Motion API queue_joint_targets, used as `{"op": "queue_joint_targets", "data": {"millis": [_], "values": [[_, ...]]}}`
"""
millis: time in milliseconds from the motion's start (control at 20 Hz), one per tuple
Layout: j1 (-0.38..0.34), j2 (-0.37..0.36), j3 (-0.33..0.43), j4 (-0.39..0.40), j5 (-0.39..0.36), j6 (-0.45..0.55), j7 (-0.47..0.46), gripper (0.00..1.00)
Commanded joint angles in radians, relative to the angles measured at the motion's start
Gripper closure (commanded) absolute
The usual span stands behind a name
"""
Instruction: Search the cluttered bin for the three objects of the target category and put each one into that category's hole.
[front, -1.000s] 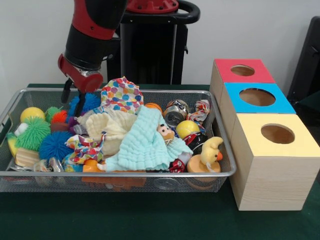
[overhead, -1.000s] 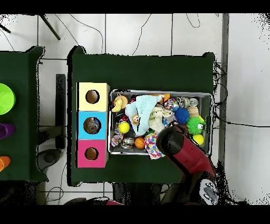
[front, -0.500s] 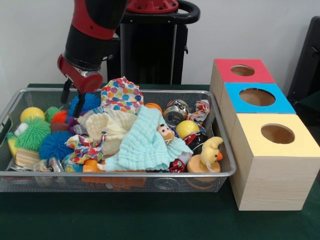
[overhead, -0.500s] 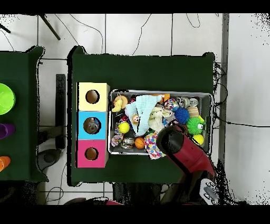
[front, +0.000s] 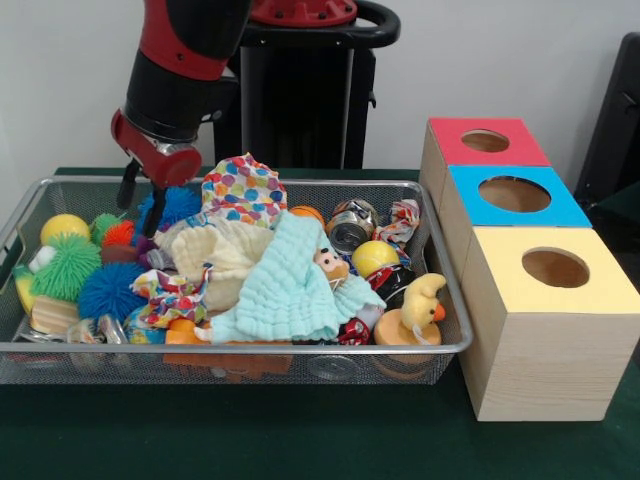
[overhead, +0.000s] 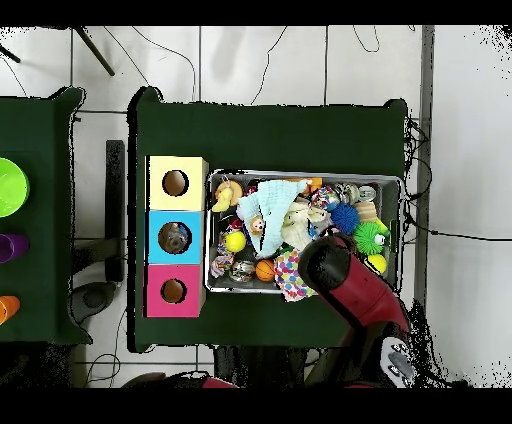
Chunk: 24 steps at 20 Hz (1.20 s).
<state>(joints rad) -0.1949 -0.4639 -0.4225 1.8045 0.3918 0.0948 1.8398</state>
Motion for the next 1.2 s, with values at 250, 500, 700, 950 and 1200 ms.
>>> {"op": "queue_joint_targets", "data": {"millis": [250, 500, 700, 950, 1200], "values": [[-0.005, 0.031, 0.114, -0.082, 0.046, 0.073, 0.191, 0.0], [0.003, 0.035, 0.111, -0.086, 0.05, 0.078, 0.197, 0.0], [0.006, 0.039, 0.115, -0.084, 0.055, 0.073, 0.204, 0.0], [0.01, 0.046, 0.119, -0.088, 0.06, 0.068, 0.208, 0.0], [0.026, 0.059, 0.116, -0.099, 0.075, 0.066, 0.216, 0.0]]}}
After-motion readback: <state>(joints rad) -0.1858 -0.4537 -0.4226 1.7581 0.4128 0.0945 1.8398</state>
